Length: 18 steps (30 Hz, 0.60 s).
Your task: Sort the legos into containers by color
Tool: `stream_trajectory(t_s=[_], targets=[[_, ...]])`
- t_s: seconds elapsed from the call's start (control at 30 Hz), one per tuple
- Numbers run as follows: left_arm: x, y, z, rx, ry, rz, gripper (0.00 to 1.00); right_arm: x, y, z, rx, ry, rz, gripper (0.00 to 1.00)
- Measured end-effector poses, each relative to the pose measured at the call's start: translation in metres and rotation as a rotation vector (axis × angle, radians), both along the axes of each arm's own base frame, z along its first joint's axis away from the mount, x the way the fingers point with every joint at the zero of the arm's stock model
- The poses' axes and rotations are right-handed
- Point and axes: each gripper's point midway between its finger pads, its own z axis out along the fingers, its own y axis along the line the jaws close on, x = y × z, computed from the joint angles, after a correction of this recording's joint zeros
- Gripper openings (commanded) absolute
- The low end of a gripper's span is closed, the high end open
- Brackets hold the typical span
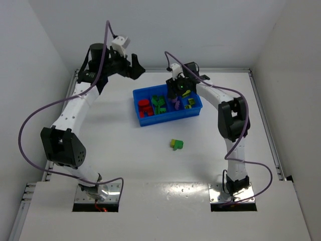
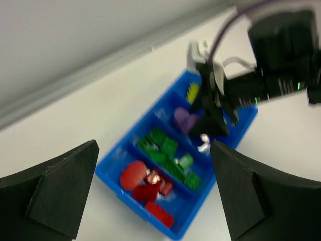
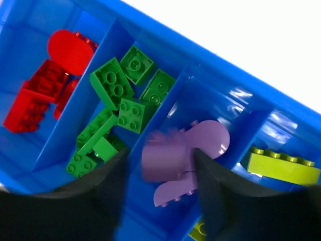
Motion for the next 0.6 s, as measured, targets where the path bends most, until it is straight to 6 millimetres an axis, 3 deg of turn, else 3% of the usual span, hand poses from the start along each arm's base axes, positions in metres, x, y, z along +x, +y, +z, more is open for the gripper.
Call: stream_trajectory(t_s=[0.17, 0.37, 0.47, 0.6], targets=[[-0.031, -0.003, -0.070, 0.113, 0.132, -0.103, 0.89, 0.000, 0.005, -0.008, -0.045, -0.010, -0.011, 0.74], [-0.087, -0.015, -0.126, 0.237, 0.218, -0.326, 0.89, -0.006, -0.011, 0.006, -0.057, -0.024, -0.054, 0.75], [-0.130, -0.041, -0.146, 0.311, 0.211, -0.503, 0.89, -0.019, -0.037, 0.038, -0.045, -0.044, -0.097, 0.75], [-0.191, -0.082, -0.179, 0.414, 0.193, -0.752, 0.89, -0.045, -0.100, 0.104, 0.003, -0.138, -0.210, 0.75]])
